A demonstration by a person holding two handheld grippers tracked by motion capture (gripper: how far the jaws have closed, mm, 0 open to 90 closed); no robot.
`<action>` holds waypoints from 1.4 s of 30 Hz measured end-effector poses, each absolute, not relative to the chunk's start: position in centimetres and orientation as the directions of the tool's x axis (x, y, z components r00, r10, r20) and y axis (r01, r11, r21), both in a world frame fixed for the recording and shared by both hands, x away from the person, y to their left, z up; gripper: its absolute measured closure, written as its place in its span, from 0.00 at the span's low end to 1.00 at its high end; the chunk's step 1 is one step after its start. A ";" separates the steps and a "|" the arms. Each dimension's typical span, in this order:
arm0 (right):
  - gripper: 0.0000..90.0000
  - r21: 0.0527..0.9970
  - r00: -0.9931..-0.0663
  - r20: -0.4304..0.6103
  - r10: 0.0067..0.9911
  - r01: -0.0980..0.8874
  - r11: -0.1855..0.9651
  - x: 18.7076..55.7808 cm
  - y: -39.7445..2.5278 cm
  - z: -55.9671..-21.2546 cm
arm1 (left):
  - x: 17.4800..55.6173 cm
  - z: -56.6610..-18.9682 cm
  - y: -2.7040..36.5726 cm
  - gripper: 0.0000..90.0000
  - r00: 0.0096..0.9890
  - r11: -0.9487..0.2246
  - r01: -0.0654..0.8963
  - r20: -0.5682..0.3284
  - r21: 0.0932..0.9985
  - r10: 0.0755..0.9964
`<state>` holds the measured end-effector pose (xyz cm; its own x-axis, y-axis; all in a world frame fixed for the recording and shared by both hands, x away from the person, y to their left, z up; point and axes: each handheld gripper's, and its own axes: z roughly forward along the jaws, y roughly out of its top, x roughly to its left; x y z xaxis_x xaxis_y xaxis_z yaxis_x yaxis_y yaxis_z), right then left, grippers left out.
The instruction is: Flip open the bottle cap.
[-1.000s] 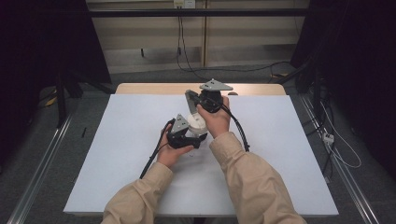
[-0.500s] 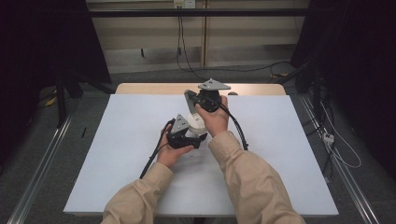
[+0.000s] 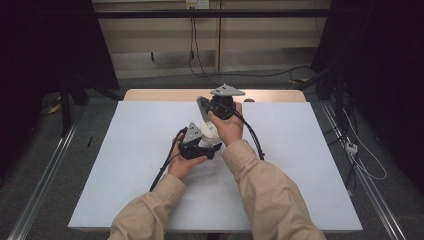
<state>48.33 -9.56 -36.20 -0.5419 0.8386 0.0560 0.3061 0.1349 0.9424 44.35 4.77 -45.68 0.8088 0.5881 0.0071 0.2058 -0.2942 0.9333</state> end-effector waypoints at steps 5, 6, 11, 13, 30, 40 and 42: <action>1.00 0.941 -0.538 0.053 0.841 0.310 0.139 48.5 -9.4 -36.3 | 44.3 -45.7 4.8 0.21 0.811 -0.296 0.202 0.010 0.934 0.585; 1.00 0.940 -0.538 0.053 0.841 0.310 0.139 48.5 -9.4 -36.4 | 44.3 -45.7 4.8 0.21 0.811 -0.296 0.203 0.010 0.933 0.585; 1.00 0.939 -0.534 0.060 0.843 0.318 0.134 48.6 -9.3 -36.4 | 44.4 -45.7 4.8 0.21 0.810 -0.294 0.203 0.008 0.934 0.586; 1.00 0.939 -0.533 0.061 0.844 0.318 0.133 48.7 -9.3 -36.4 | 44.3 -45.7 4.8 0.21 0.810 -0.294 0.203 0.008 0.934 0.586; 1.00 0.934 -0.542 0.050 0.839 0.324 0.154 48.5 -9.4 -36.1 | 44.4 -45.8 4.9 0.21 0.809 -0.287 0.196 0.011 0.938 0.588; 1.00 0.935 -0.555 0.029 0.831 0.310 0.174 48.0 -9.7 -35.8 | 44.5 -45.8 5.6 0.20 0.802 -0.236 0.250 -0.065 0.939 0.594; 1.00 0.935 -0.556 0.031 0.831 0.310 0.172 47.9 -9.7 -35.8 | 44.5 -45.8 5.6 0.20 0.804 -0.241 0.247 -0.060 0.938 0.592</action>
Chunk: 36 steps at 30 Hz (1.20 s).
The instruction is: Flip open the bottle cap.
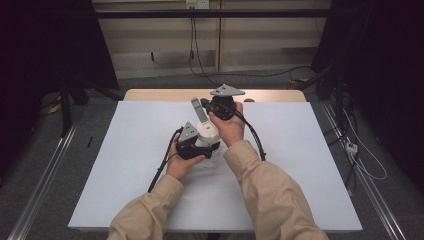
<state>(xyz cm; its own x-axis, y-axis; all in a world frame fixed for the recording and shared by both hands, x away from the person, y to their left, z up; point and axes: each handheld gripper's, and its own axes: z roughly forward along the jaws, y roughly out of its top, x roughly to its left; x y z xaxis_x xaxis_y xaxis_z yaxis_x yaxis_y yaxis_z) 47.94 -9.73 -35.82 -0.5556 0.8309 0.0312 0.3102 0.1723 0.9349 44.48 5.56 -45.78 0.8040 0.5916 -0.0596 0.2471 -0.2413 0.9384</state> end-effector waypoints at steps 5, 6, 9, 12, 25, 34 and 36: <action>1.00 0.933 -0.559 0.027 0.829 0.311 0.180 47.9 -9.7 -35.9 | 44.5 -45.9 5.6 0.19 0.804 -0.244 0.253 -0.063 0.936 0.591; 1.00 0.934 -0.560 0.029 0.828 0.311 0.178 47.8 -9.6 -35.9 | 44.5 -45.9 5.6 0.18 0.802 -0.245 0.255 -0.063 0.935 0.594; 1.00 0.934 -0.560 0.028 0.828 0.310 0.178 47.7 -9.7 -35.9 | 44.5 -45.9 5.7 0.15 0.804 -0.250 0.259 -0.064 0.933 0.592; 1.00 0.935 -0.557 0.031 0.830 0.309 0.173 47.6 -9.8 -35.8 | 44.5 -45.9 5.8 0.14 0.801 -0.249 0.261 -0.066 0.933 0.594; 0.89 0.944 -0.554 0.032 0.832 0.291 0.157 46.3 -11.0 -35.4 | 44.1 -45.8 6.4 0.10 0.803 -0.268 0.269 -0.063 0.925 0.592; 0.61 0.948 -0.589 0.060 0.806 0.288 0.140 44.3 -12.4 -35.1 | 43.4 -45.4 8.2 0.08 0.808 -0.291 0.289 -0.070 0.912 0.585; 0.54 0.947 -0.587 0.058 0.807 0.287 0.141 43.7 -12.8 -35.2 | 43.2 -45.2 8.7 0.08 0.809 -0.289 0.285 -0.067 0.914 0.584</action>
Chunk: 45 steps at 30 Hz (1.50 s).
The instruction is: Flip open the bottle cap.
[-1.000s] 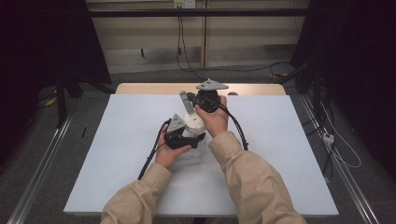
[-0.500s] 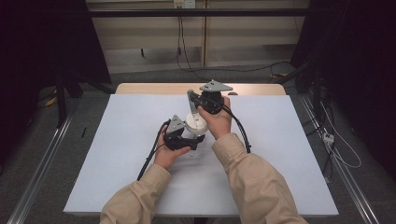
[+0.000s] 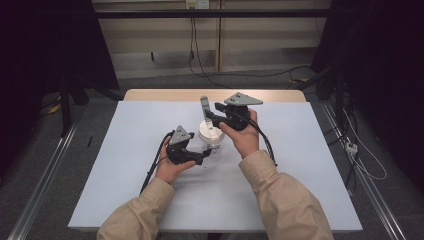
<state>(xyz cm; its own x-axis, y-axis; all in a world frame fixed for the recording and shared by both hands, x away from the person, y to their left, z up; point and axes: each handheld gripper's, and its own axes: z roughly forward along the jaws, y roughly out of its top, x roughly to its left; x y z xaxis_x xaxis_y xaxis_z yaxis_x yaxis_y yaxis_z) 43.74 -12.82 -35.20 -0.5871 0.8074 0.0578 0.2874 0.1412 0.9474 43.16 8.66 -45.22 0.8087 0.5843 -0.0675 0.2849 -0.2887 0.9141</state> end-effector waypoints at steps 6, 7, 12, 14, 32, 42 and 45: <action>0.39 0.946 -0.596 0.079 0.799 0.297 0.128 42.3 -14.2 -35.7 | 42.5 -44.8 9.9 0.07 0.810 -0.294 0.297 -0.077 0.908 0.582; 0.38 0.949 -0.595 0.074 0.800 0.289 0.127 42.1 -14.4 -35.8 | 42.3 -44.8 10.1 0.07 0.811 -0.298 0.295 -0.072 0.908 0.581; 0.30 0.951 -0.593 0.078 0.801 0.285 0.119 41.0 -15.5 -36.4 | 41.9 -44.6 10.8 0.07 0.813 -0.303 0.304 -0.080 0.903 0.577; 0.27 0.954 -0.591 0.077 0.803 0.277 0.112 40.5 -15.9 -36.6 | 41.6 -44.5 11.0 0.07 0.817 -0.310 0.295 -0.070 0.904 0.573; 0.17 0.950 -0.578 0.066 0.813 0.285 0.126 36.0 -20.4 -39.6 | 39.3 -44.0 16.3 0.06 0.806 -0.305 0.314 -0.082 0.899 0.586; 0.15 0.946 -0.552 0.068 0.831 0.300 0.122 33.8 -22.8 -41.3 | 38.2 -43.9 19.2 0.06 0.784 -0.278 0.330 -0.099 0.902 0.612; 0.14 0.947 -0.543 0.064 0.837 0.298 0.121 33.2 -23.4 -41.7 | 37.9 -44.0 19.7 0.06 0.783 -0.281 0.334 -0.098 0.900 0.615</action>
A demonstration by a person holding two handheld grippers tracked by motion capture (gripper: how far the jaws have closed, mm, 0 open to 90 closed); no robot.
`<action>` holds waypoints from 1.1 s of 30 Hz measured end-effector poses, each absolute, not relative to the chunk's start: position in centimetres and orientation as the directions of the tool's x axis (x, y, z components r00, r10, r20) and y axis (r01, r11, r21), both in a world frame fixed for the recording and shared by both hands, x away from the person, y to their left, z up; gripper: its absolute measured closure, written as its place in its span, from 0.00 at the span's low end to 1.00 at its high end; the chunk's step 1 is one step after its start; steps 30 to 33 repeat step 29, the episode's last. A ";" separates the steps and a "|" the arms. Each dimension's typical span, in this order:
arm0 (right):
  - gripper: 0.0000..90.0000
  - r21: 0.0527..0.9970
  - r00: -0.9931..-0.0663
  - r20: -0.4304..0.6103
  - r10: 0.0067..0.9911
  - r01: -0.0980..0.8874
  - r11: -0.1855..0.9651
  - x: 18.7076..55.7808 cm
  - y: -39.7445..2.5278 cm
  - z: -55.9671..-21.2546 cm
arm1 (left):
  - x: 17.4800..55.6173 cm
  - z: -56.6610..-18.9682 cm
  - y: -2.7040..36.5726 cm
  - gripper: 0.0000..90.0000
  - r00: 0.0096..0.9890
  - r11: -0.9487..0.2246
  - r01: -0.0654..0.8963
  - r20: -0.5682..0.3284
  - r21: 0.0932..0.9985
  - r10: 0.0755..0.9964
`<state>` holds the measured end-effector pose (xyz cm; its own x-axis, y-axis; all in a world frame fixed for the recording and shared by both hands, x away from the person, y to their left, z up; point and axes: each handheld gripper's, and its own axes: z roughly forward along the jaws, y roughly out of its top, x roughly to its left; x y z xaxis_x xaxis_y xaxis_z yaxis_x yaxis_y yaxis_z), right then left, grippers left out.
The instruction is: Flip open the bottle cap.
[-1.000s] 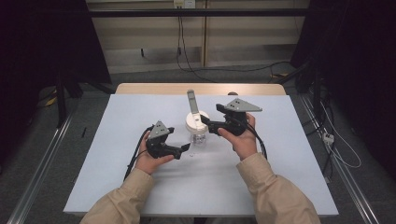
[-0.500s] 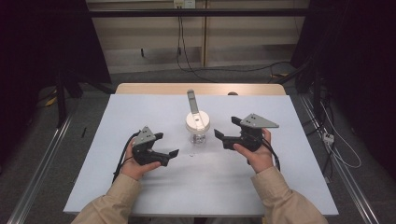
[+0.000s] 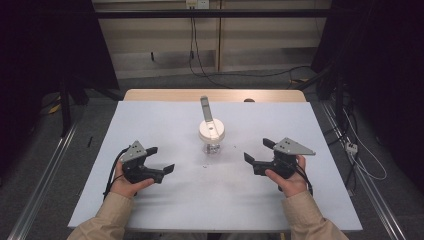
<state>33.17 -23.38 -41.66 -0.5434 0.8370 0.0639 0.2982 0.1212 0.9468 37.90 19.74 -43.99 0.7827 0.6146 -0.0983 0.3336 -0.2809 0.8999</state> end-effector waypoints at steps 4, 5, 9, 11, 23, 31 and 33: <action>0.14 0.944 -0.529 0.066 0.846 0.309 0.120 32.3 -24.2 -42.3 | 37.6 -44.1 20.3 0.06 0.780 -0.279 0.336 -0.100 0.899 0.618; 0.14 0.944 -0.527 0.065 0.847 0.307 0.119 32.1 -24.5 -42.4 | 37.5 -44.1 20.4 0.06 0.778 -0.275 0.337 -0.101 0.900 0.620; 0.14 0.942 -0.514 0.061 0.856 0.314 0.121 31.2 -25.4 -43.0 | 37.3 -44.1 21.0 0.07 0.775 -0.274 0.337 -0.100 0.901 0.624; 0.14 0.940 -0.510 0.058 0.858 0.319 0.126 30.9 -25.8 -43.3 | 37.1 -44.1 21.3 0.07 0.772 -0.272 0.336 -0.098 0.902 0.628; 0.14 0.933 -0.495 0.061 0.867 0.337 0.127 28.8 -27.8 -44.5 | 36.6 -44.5 23.3 0.07 0.749 -0.257 0.358 -0.112 0.898 0.653; 0.14 0.932 -0.498 0.068 0.864 0.340 0.123 28.7 -27.9 -44.7 | 36.7 -44.4 23.2 0.07 0.747 -0.254 0.354 -0.108 0.900 0.656; 0.14 0.932 -0.498 0.068 0.864 0.340 0.123 28.7 -27.9 -44.7 | 36.7 -44.4 23.2 0.07 0.747 -0.254 0.354 -0.108 0.900 0.656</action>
